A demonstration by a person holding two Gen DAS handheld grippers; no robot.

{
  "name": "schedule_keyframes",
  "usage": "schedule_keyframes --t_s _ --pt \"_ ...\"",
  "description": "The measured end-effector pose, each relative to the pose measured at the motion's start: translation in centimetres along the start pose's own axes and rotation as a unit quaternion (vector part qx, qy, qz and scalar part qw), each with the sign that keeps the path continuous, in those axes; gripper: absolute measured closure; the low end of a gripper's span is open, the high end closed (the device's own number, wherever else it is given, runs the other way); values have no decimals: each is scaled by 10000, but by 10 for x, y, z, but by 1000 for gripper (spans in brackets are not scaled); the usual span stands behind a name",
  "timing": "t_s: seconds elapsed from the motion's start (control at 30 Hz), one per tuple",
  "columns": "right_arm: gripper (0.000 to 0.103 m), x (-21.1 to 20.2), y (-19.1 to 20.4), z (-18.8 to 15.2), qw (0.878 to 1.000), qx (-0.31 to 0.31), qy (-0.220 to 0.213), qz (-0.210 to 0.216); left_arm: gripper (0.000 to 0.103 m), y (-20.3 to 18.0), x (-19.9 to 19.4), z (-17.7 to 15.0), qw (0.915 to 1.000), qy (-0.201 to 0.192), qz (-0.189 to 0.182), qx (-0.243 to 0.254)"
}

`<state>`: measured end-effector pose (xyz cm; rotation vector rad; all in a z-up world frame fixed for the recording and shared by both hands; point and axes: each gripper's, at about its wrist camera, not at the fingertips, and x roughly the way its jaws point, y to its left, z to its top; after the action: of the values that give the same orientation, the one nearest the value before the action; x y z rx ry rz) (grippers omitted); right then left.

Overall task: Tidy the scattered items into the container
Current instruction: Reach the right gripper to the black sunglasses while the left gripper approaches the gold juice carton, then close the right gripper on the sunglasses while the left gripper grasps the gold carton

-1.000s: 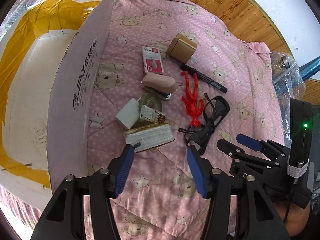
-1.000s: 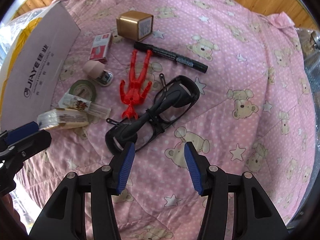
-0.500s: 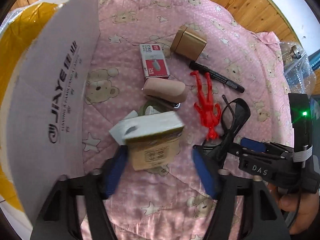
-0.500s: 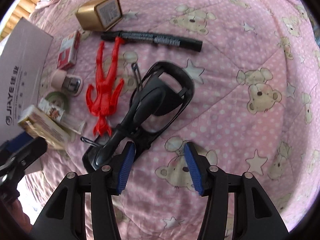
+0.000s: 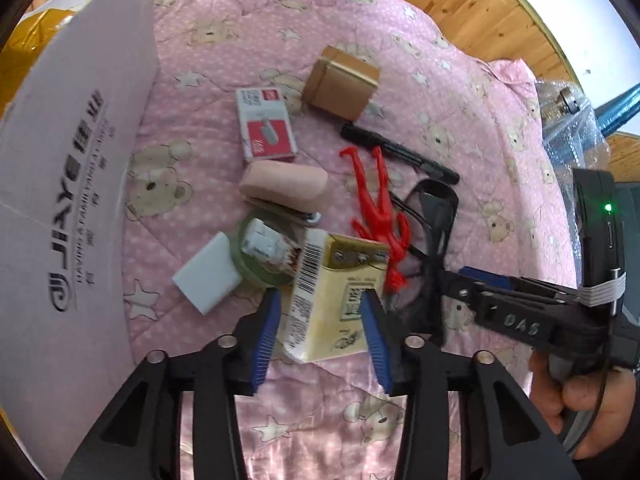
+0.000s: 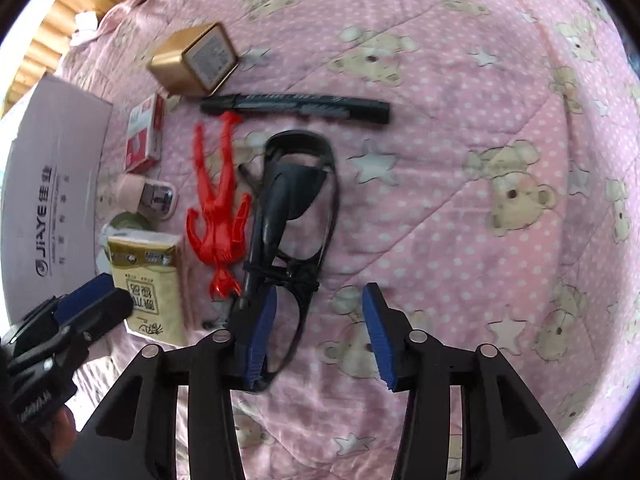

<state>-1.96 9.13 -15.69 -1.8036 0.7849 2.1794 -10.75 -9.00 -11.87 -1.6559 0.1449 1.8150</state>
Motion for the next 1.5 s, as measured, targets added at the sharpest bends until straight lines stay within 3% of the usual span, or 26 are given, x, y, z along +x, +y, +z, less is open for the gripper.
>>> schedule_keyframes --t_s 0.1,0.2,0.27,0.3,0.33,0.43,0.5,0.57,0.63,0.87,0.9,0.93,0.97,1.03,1.13,1.23,1.3,1.4,1.47,1.5 --pt "52 13 12 9 9995 -66 130 -268 51 -8 9 -1 10000 42 53 65" --pt "49 10 7 10 9998 62 80 -175 47 -13 20 1 9997 13 202 137" --pt "55 4 -5 7 9998 138 33 -105 46 -15 23 3 9997 7 220 137" --pt "73 2 -9 7 9998 162 35 -109 49 -15 22 3 9997 -3 232 119" --pt "77 0 -14 7 9998 194 43 -94 56 -15 20 3 9997 -35 198 111" --pt "80 -5 -23 5 9996 270 -1 -103 71 -14 14 3 9997 -88 161 139" --pt "80 -5 -22 4 9996 254 -26 -128 74 -11 10 1 9998 -90 135 103" --pt "74 -5 -21 3 9996 238 -52 -153 75 -9 7 -1 9999 -87 112 68" --pt "46 -6 -19 2 9996 222 -77 -177 75 -8 9 -3 9999 -44 119 46" --pt "43 -7 -15 -2 9994 165 -165 -263 62 -16 13 -4 10000 -13 79 42" --pt "49 -7 -15 -2 9994 160 -178 -246 61 -17 15 -3 9999 -2 91 63" --pt "63 -9 -14 -1 9995 160 -191 -195 61 -19 18 -3 9999 19 121 88" --pt "66 -13 -14 -1 9995 139 -209 -171 60 -21 20 -2 9998 37 141 106" --pt "82 -24 -16 -5 9995 47 -260 -187 55 -22 22 -1 9999 41 113 82" --pt "88 -40 -31 -15 9992 82 -313 -228 52 -26 26 0 9999 69 53 98" --pt "88 -49 -48 -27 9991 211 -328 -157 40 -33 32 -2 9998 88 79 179" --pt "86 -47 -54 -21 9994 237 -220 -155 40 -37 40 -3 9994 153 178 258" --pt "65 -21 -37 6 9993 340 -73 -157 40 -43 49 -5 9983 109 385 426" --pt "61 -14 -38 9 9993 382 -48 -30 40 -46 49 -5 9977 81 470 485" --pt "61 -10 -36 11 9993 383 -35 40 45 -45 48 -5 9977 64 484 476"
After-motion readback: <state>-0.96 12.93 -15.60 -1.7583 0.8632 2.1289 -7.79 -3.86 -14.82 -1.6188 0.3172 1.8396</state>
